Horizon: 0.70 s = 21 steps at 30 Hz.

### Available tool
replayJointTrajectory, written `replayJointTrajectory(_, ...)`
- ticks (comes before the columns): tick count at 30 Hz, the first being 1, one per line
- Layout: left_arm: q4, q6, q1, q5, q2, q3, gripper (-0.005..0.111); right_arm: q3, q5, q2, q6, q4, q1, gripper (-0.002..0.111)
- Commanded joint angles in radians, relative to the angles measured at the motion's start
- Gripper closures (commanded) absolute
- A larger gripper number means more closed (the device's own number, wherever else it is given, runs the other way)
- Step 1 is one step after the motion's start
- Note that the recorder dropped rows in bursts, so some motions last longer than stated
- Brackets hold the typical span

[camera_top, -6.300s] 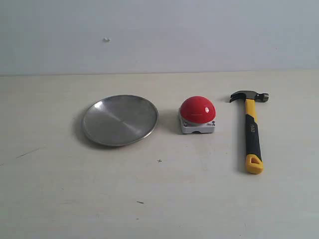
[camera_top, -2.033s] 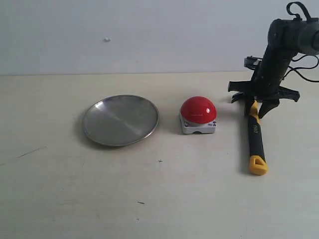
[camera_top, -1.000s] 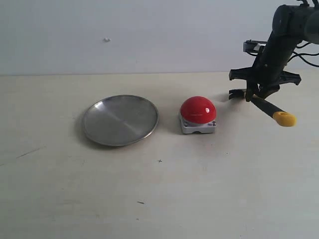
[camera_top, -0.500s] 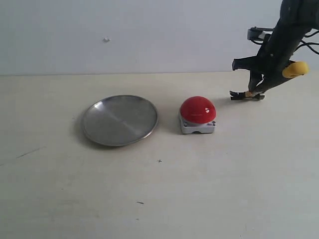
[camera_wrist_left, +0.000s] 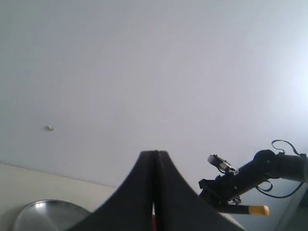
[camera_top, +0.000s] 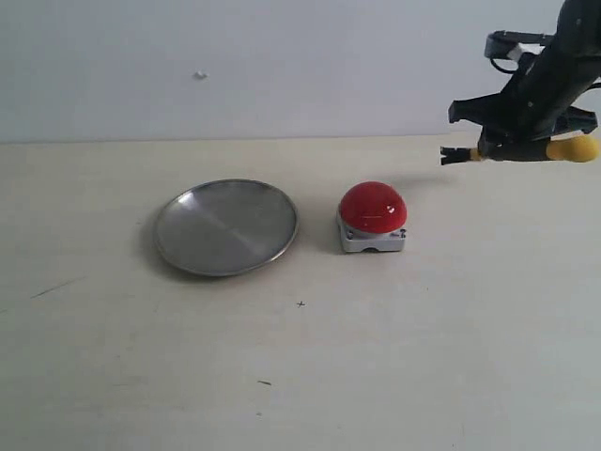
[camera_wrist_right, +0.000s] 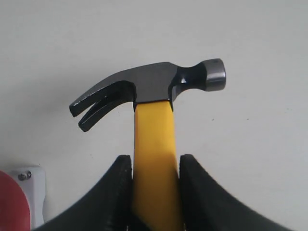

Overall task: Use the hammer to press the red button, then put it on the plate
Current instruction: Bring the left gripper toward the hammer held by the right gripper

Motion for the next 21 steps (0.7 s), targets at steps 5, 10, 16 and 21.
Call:
replayJointTrajectory(5, 0.438, -0.312, -0.047, -0.25, 0.395, -0.052, 0.107, 0.192, -0.304, -0.161, -0.005, -0.008, 0.0, 0.108)
replayJointTrajectory(10, 0.623, -0.41, -0.047, -0.419, 0.76, -0.186, 0.107, 0.365, -0.549, -0.274, -0.005, -0.011, 0.0, 0.108)
replayJointTrajectory(16, 0.752, -0.489, -0.051, -0.596, 1.221, -0.427, 0.107, 0.569, -0.852, -0.402, -0.005, -0.011, 0.0, 0.108)
replayJointTrajectory(21, 0.837, -0.614, -0.113, -0.623, 1.551, -0.681, 0.107, 0.591, -0.859, -0.451, -0.005, 0.002, 0.008, 0.108)
